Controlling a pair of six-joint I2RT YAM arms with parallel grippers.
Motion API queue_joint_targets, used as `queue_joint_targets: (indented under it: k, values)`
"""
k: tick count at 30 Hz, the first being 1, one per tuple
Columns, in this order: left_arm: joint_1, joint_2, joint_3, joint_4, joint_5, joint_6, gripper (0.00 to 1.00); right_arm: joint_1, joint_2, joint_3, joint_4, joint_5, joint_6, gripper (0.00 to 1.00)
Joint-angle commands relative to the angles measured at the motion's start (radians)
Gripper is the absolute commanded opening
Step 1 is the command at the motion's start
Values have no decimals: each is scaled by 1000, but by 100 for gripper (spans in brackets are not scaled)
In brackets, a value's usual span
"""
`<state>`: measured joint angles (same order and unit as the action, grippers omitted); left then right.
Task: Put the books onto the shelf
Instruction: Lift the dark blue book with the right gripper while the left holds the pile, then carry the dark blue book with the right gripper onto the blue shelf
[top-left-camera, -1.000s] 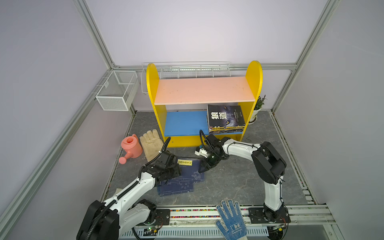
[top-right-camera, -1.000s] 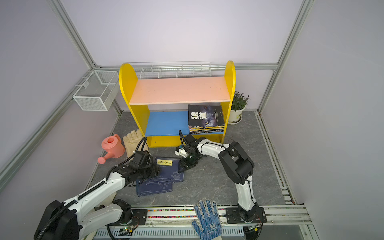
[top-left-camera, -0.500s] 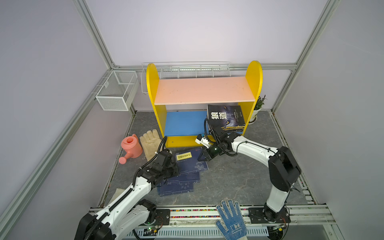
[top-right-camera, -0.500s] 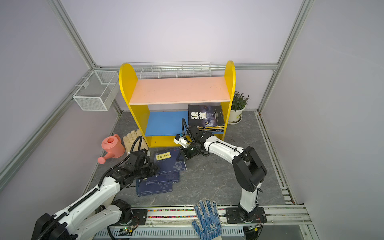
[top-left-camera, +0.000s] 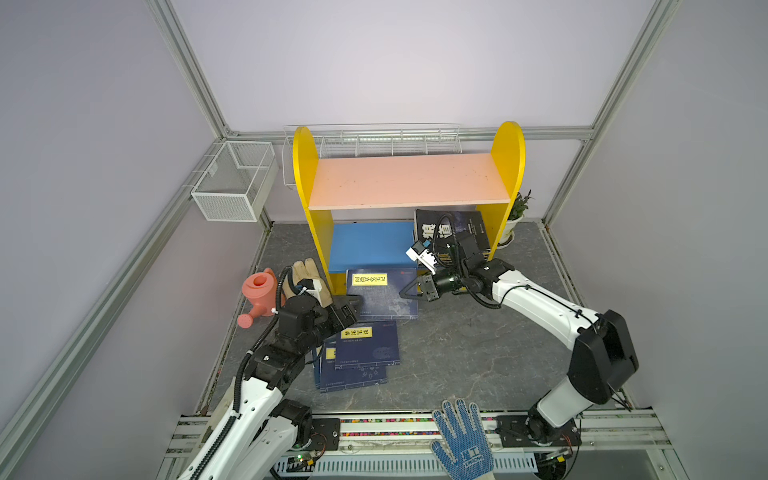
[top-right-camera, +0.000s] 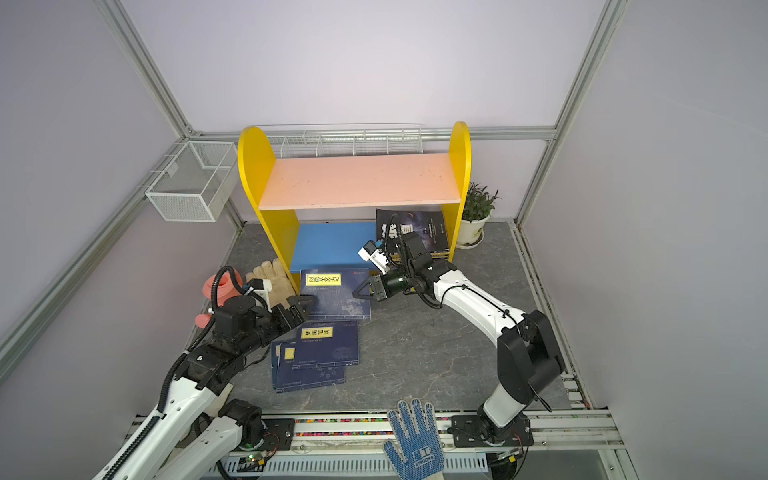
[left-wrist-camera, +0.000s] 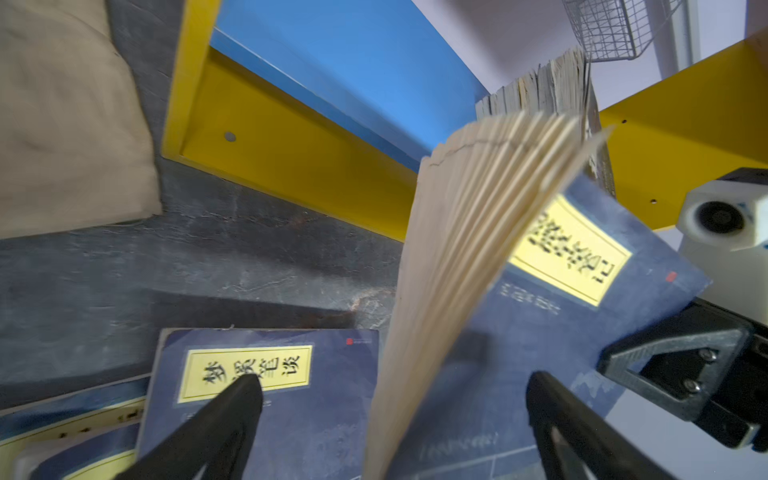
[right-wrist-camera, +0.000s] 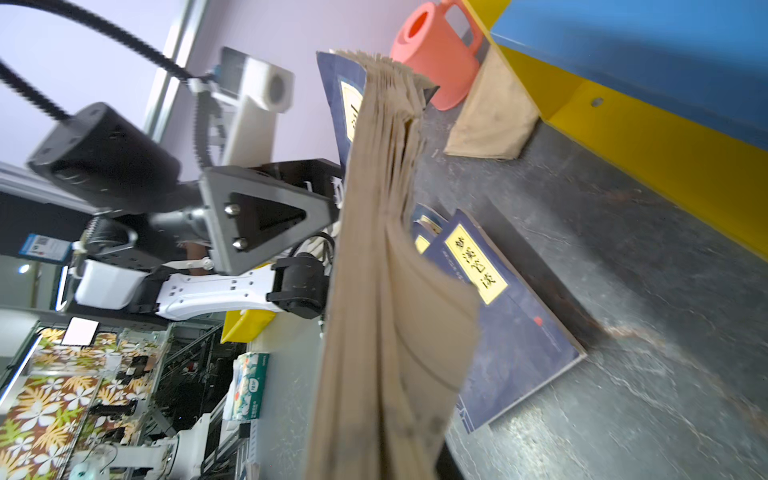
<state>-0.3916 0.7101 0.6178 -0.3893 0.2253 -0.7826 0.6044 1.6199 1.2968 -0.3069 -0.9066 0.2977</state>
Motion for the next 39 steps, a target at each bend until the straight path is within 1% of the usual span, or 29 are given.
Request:
queue_joint_targets:
  k: [1, 2, 4, 5, 7, 8, 10, 11, 12, 13, 15, 17, 19, 22, 26, 28, 30, 34, 39]
  values:
    - [7, -7, -32, 159, 153, -37, 98, 0, -37, -1, 103, -90, 64, 8]
    - [6, -8, -40, 190, 180, -39, 95, 0, -37, -6, 118, -91, 79, 8]
    - [6, -4, -51, 238, 235, -38, 85, 0, -37, -25, 160, -84, 116, 8]
    - [6, 1, -54, 254, 259, -42, 78, 0, -35, -34, 182, -78, 133, 8]
    - [6, 7, -60, 279, 294, -48, 56, 1, -34, -50, 205, -52, 158, 9]
    - [7, 4, -67, 298, 303, -58, 40, 1, -31, -53, 203, -30, 162, 9]
    - [6, -12, -75, 317, 289, -69, 16, -1, -31, -58, 197, 13, 167, 12]
    - [6, -25, -76, 313, 267, -72, 5, 0, -31, -57, 185, 50, 169, 13]
    - [7, -41, -78, 310, 238, -73, 0, -1, -36, -60, 178, 87, 172, 15]
    - [6, -58, -78, 307, 210, -75, 0, -2, -40, -62, 172, 124, 176, 20]
    - [6, -97, -85, 318, 146, -95, 0, -9, -55, -75, 169, 235, 209, 39]
    - [6, -136, -96, 353, 97, -128, 0, -23, -71, -107, 203, 295, 267, 49]
    - [6, -168, -105, 387, 56, -161, 0, -42, -88, -149, 261, 314, 337, 53]
    - [6, -197, -117, 440, 15, -210, 0, -60, -92, -201, 370, 254, 428, 54]
    - [6, -191, -121, 500, -3, -246, 0, -54, -67, -224, 538, 97, 524, 54]
    - [6, -176, -119, 520, -1, -251, 0, -44, -52, -225, 596, 44, 556, 54]
    - [6, -162, -121, 540, 0, -255, 0, -32, -45, -219, 628, 12, 563, 54]
    - [7, -146, -125, 571, 10, -259, 0, -18, -36, -194, 623, -9, 549, 54]
    - [7, -149, -133, 602, 20, -264, 0, 0, 2, -152, 617, -43, 544, 50]
